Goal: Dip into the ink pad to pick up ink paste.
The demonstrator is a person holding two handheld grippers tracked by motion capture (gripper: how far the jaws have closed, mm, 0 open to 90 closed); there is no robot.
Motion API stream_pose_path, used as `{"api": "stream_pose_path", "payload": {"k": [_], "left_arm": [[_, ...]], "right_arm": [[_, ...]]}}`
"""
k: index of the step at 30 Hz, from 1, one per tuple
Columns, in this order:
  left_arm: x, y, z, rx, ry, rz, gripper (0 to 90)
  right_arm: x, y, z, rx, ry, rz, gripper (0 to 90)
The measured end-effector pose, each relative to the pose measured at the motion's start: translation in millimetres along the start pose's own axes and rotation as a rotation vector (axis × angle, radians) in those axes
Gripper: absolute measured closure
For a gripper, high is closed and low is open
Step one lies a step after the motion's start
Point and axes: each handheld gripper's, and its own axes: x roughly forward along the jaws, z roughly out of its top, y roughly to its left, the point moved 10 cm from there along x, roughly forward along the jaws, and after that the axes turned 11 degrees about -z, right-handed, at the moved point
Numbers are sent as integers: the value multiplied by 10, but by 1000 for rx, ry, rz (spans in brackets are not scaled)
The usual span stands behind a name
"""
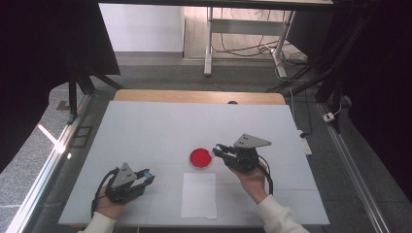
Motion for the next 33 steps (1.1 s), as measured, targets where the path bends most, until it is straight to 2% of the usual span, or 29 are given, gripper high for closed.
{"api": "stream_pose_path", "payload": {"k": [11,16,33], "left_arm": [[8,-2,-2,0,2,-2,655],[33,-5,-16,0,14,-8,655],[30,1,-17,-1,14,-7,655]], "right_arm": [[106,-11,9,0,39,15,750],[232,9,-28,8,71,21,750],[462,88,-122,-61,171,33,750]]}}
